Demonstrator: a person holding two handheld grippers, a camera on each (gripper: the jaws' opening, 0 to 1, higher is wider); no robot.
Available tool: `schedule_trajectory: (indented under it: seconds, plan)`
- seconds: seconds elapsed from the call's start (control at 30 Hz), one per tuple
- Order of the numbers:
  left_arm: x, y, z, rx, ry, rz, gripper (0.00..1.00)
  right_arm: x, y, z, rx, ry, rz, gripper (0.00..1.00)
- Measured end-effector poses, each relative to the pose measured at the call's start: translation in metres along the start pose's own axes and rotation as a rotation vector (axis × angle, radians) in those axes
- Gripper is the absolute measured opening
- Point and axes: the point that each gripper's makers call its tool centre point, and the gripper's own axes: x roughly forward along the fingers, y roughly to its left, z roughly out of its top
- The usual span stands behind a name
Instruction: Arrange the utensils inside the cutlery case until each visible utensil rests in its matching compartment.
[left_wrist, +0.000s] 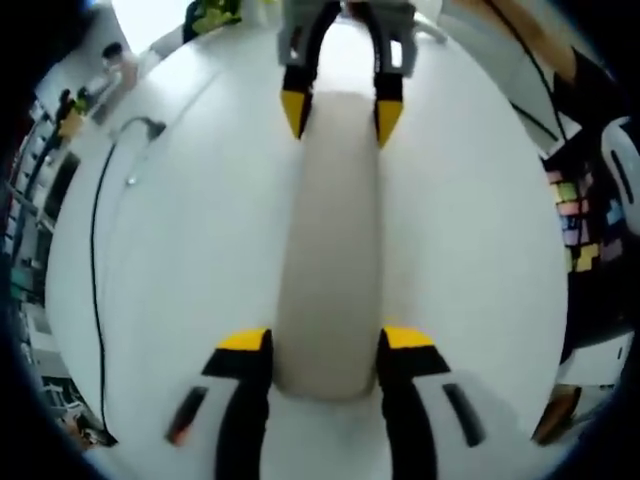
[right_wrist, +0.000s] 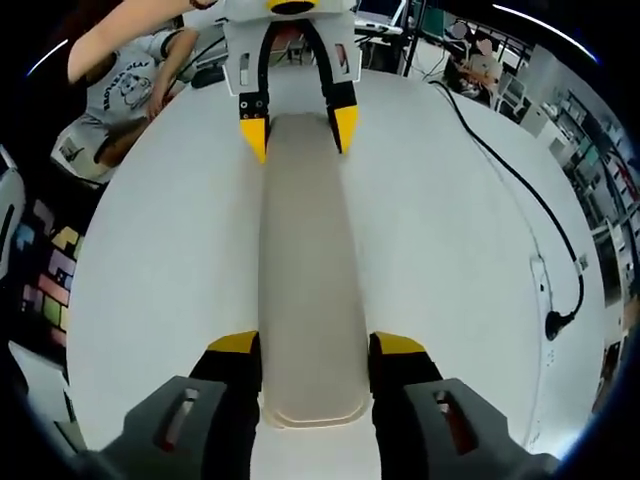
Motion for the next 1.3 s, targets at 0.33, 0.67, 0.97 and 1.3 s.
schedule_trajectory:
  seconds: [0.33,0.67,0.97,1.3]
  plan:
    - [-0.029,-0.012,0.015,0.015,-0.059,0.019,0.44,-0.032,0.019,0.008,-0.005,-0.055,-0.024,0.43]
    - [-0.03,-0.047,0.029,0.024,-0.068,0.026,0.44,-0.057,0.025,0.006,-0.012,-0.073,-0.048,0.43]
    - [-0.018,-0.063,0.028,0.036,-0.066,0.013,0.44,-0.059,0.061,-0.005,-0.022,-0.071,-0.065,0.43]
    - [0.004,-0.085,0.017,0.041,-0.039,-0.013,0.44,-0.042,0.078,-0.013,-0.006,-0.068,-0.049,0.43]
